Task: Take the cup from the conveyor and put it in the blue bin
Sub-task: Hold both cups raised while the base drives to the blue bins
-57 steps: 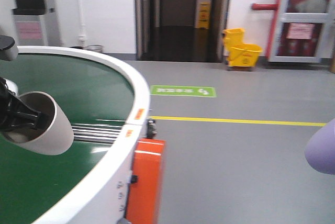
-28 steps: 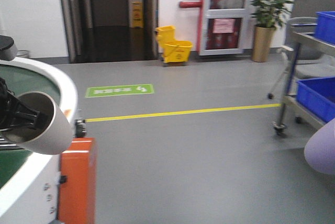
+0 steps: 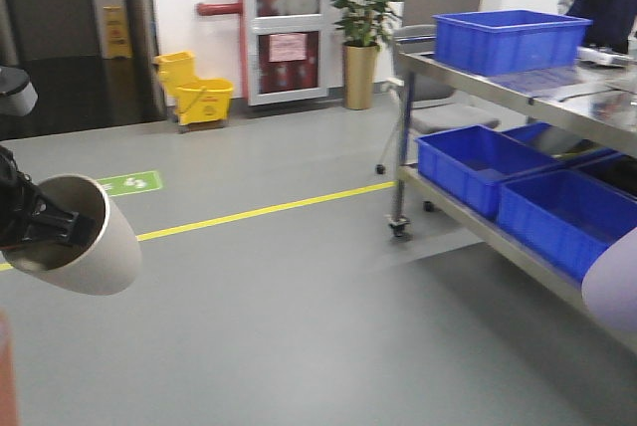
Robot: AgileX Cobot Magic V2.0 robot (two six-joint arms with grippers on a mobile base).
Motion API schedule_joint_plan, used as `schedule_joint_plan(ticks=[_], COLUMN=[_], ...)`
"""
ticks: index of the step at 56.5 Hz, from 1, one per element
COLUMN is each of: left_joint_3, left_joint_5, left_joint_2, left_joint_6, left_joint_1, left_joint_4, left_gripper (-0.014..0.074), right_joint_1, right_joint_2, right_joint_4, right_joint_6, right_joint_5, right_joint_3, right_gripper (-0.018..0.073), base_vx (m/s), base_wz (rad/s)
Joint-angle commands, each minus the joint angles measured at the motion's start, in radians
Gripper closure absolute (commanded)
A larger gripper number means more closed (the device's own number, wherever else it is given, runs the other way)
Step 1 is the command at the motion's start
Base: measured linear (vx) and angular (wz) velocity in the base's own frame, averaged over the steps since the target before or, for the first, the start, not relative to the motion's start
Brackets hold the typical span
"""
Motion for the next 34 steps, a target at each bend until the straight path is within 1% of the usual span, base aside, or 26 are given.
schedule_joint_plan(ticks=[1, 18, 34], left_joint_3=[-0.029, -0.029, -0.029], left_joint_5=[-0.065, -0.064, -0.064], left_joint_2=[-0.033, -0.033, -0.033], left_joint_6=[-0.004, -0.004, -0.004], left_joint_1=[-0.004, -0.004, -0.004], left_joint_4=[-0.008, -0.008, -0.008], left_gripper=[0.0596, 0.0596, 0.0596], right_joint_1=[-0.003, -0.003, -0.003], right_joint_2=[-0.021, -0.021, -0.021], right_joint_4=[0.010, 0.010, 0.010], right_joint_6=[-0.004, -0.004, -0.004], right_joint_5=[-0.073, -0.073, -0.073], right_joint_3=[-0.031, -0.031, -0.031], right_gripper=[0.0568, 0.0568, 0.0568], base_vx=[0.16, 0.19, 0.28], base_wz=[-0.41, -0.30, -0.06])
